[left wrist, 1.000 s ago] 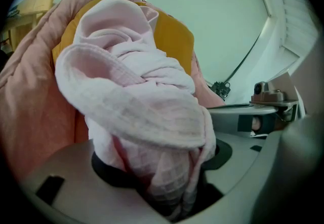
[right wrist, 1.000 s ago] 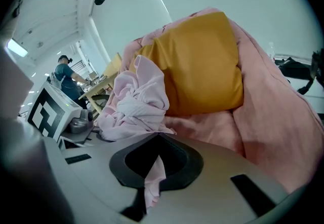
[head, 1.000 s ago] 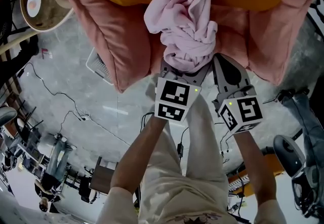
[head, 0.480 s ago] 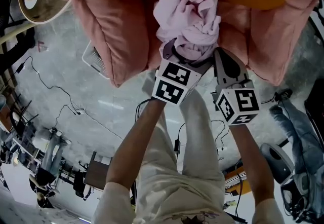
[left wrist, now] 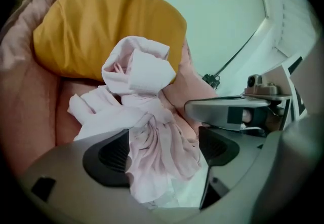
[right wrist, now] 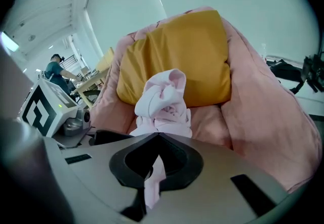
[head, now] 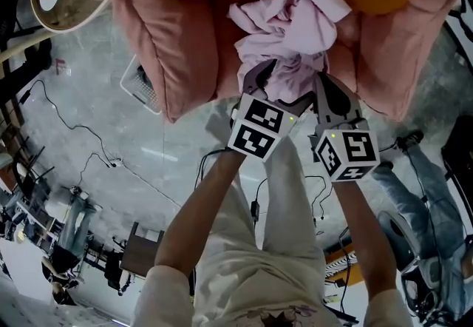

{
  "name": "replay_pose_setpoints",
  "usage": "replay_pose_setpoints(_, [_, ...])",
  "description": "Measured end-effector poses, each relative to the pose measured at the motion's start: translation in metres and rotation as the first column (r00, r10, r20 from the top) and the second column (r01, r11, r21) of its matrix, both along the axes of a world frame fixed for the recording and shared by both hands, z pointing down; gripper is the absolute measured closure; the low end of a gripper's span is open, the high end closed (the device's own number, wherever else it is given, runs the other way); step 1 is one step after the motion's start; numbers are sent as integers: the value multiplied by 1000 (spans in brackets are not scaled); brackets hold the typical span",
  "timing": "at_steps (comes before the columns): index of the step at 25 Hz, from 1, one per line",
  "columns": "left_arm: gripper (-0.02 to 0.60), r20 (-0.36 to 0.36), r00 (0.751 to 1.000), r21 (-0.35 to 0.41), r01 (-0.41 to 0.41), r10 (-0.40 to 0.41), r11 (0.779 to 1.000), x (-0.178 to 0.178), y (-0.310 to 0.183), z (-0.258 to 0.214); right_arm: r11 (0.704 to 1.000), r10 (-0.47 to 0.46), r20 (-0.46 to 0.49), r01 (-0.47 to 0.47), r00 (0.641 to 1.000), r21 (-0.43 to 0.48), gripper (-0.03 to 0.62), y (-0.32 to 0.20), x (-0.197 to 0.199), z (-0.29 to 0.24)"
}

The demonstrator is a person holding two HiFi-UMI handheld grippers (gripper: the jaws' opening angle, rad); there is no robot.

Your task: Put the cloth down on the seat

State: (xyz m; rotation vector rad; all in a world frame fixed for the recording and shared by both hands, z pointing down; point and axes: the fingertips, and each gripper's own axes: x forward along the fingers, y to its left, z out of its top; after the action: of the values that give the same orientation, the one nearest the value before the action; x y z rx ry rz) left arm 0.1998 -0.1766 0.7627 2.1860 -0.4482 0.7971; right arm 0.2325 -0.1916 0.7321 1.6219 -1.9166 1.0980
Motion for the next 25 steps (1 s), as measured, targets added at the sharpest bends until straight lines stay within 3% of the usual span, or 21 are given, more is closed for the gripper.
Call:
replay_pose_setpoints(3, [160,22,999,2,-24,24,1000,-7,0,-10,1000,7,-3,-7,1000,4,576,-2,0,-11])
replay_pose_setpoints(7, [325,65,998,-35,3,-1,999,-17,-5,-25,999,35,-8,-35,999,11,576,-2,9,-30])
replay_pose_setpoints(10, [397,82,996,-12,25,-24,1000,-32,-16,-47,999,53,-20,-52,998,13,576,-5,7,-50])
replay_pose_setpoints(13, [573,112,993,26,36,-38,999,-45,-26,-69,998,67,-10,-67,998,8,576,-8,2,-70])
replay_pose_setpoints(25, [577,79,997,53,4,-9,999,-54,-19,-161,996,49,15,-50,999,75,576,-21,-21,-156])
